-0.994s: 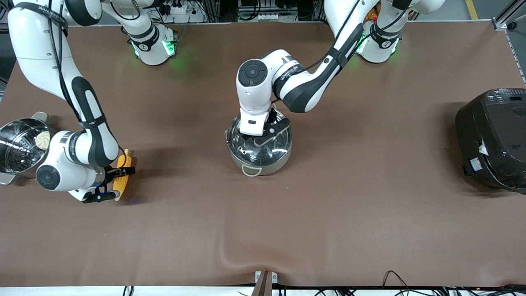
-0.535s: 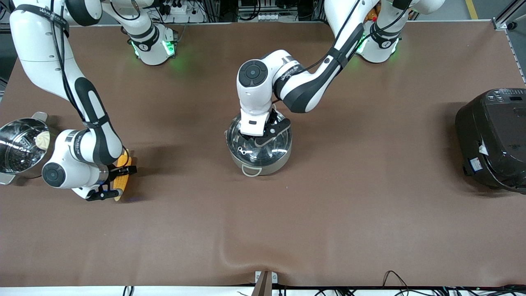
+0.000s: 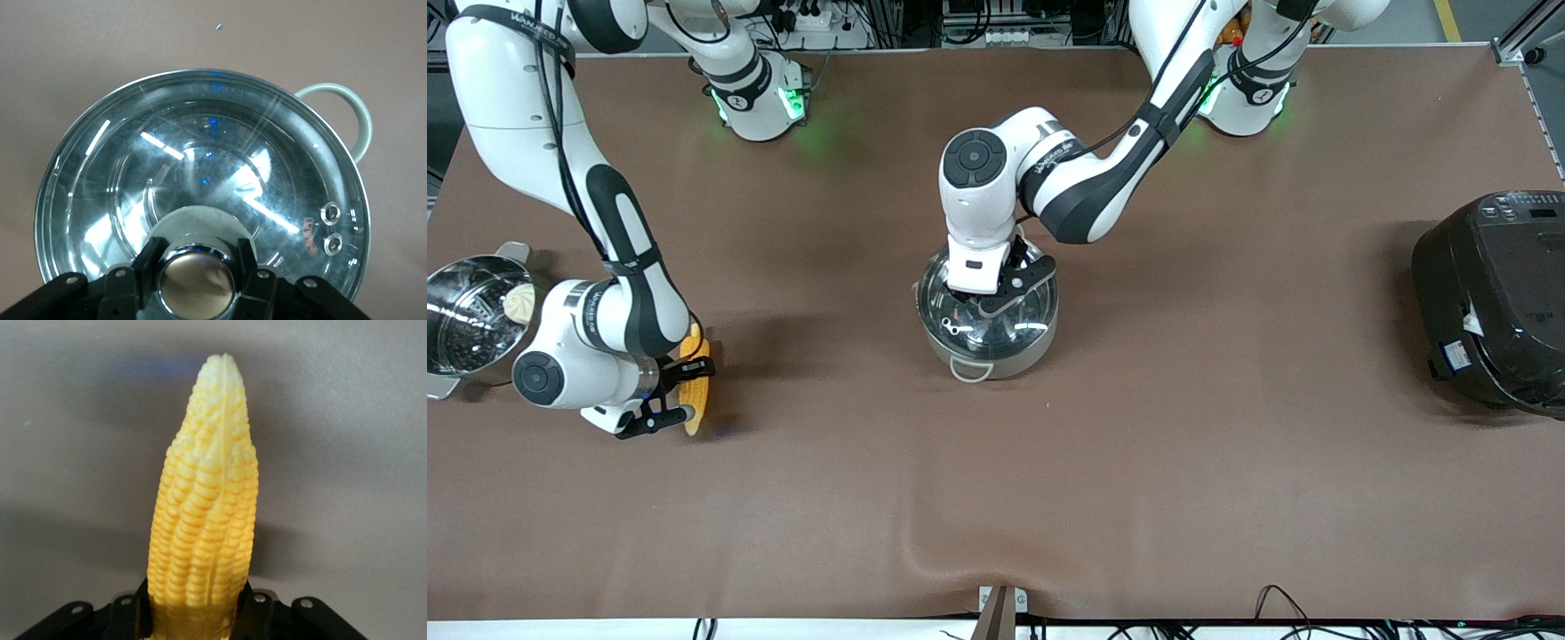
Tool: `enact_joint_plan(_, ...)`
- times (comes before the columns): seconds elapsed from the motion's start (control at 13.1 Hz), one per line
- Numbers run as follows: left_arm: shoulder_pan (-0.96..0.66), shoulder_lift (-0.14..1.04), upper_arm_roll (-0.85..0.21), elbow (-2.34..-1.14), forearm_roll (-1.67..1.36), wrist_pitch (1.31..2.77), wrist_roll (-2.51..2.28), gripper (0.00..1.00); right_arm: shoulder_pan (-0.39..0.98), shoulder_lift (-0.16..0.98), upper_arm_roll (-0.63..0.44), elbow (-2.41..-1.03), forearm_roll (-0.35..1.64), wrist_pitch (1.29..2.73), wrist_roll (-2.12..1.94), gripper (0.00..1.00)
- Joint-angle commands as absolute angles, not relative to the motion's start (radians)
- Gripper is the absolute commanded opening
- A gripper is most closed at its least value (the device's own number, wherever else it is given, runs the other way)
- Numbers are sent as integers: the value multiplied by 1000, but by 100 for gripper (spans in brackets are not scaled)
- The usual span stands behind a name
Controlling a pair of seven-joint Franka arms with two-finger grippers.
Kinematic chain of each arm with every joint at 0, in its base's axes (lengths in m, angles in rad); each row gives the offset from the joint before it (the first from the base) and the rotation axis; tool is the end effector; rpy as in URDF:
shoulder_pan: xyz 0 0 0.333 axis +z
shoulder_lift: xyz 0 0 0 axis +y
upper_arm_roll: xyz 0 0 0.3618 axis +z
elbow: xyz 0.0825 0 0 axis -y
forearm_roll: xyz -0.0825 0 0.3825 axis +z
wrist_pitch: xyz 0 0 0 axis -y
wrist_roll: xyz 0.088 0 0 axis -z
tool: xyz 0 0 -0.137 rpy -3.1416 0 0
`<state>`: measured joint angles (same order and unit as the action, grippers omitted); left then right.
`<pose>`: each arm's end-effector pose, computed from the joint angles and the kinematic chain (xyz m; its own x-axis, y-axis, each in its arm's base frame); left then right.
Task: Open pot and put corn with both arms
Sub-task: 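Lift the lid aside with the left gripper while the right gripper carries corn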
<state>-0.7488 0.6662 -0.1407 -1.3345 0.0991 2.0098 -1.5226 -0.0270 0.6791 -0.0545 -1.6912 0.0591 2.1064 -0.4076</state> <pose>0.5035 -0.5692 0.3491 0.8126 0.5827 0.0043 0.5826 -0.8126 0.0154 0.6650 -0.0468 0.1913 0.9255 0.2967 -0.2355 0.2781 -0.9543 -0.1093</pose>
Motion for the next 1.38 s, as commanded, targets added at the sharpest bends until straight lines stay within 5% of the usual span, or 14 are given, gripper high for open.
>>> enact_joint_plan(0.0, -738, 620, -138, -1315, 115, 2004, -1551, 0, -3, 635, -49, -1645, 69, 2007, -428, 0)
enact_joint_plan(0.46, -617, 369, -146, -1383, 117, 1875, -1520, 0, 103, 597, -45, -1479, 81, 1752, -419, 0)
enact_joint_plan(0.92, -312, 143, -150, -1691, 49, 1853, -981, 0, 176, 566, 72, -1427, 130, 1632, -451, 0)
enact_joint_plan(1.3, -112, 149, -147, -1973, 46, 2099, -705, 0, 286, 558, 132, -1417, 115, 1649, -453, 0)
